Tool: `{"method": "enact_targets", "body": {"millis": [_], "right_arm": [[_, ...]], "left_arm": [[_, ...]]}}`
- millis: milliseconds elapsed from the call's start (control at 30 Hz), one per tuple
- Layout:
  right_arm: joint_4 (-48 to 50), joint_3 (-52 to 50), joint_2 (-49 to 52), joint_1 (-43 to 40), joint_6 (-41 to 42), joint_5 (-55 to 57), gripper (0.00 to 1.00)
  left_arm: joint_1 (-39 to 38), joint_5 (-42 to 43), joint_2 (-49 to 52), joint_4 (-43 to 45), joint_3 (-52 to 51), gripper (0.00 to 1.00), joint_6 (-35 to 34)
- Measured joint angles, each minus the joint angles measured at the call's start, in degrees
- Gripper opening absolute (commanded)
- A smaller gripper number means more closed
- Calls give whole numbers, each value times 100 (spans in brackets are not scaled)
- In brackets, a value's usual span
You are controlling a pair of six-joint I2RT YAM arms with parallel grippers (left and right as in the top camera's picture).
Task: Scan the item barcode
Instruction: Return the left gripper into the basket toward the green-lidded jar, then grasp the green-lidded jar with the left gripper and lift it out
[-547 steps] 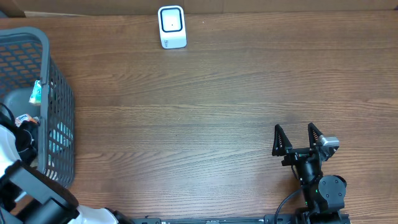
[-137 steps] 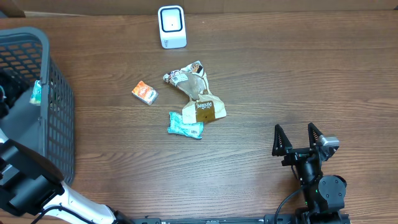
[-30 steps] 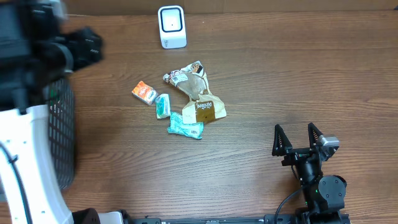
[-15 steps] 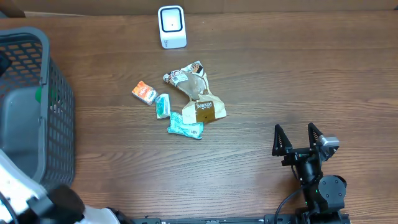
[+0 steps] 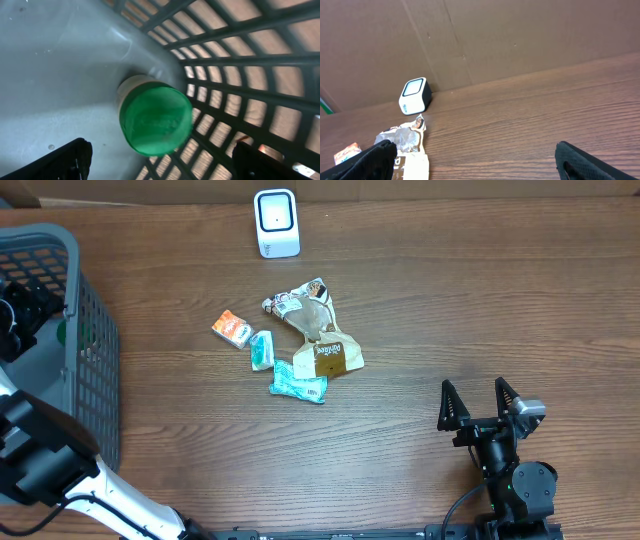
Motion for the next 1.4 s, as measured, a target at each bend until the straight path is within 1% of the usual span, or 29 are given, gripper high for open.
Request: {"method": "enact_targets", "body": {"millis": [400, 533, 600, 667, 700, 833, 933, 1267, 1400], "right_arm": [[0, 0, 0, -2, -2, 2, 100], [0, 0, 0, 0, 0, 0, 100], [2, 0, 0, 0, -2, 2, 100], [-2, 0, 0, 0, 0, 0, 100], [0, 0, 0, 0, 0, 2, 100], [-2, 0, 0, -2, -2, 0, 100], [-2, 0, 0, 0, -2, 0, 100], [0, 0, 0, -2, 0, 0, 100], [0, 0, 0, 0, 0, 2, 100]], "left_arm": [[-269, -142, 662, 164, 0, 93, 490], [-378, -267, 758, 199, 0, 89, 570], [-402, -343, 791, 195, 0, 84, 592], [-404, -400, 822, 190, 0, 71, 640], [-400, -420, 837, 186, 0, 63, 660], [-404, -474, 837, 175, 33, 56, 706], [-404, -483, 837, 155, 35, 49, 704], [-404, -487, 809, -9, 76, 50, 612], [-404, -505, 542, -83, 81, 50, 435]]}}
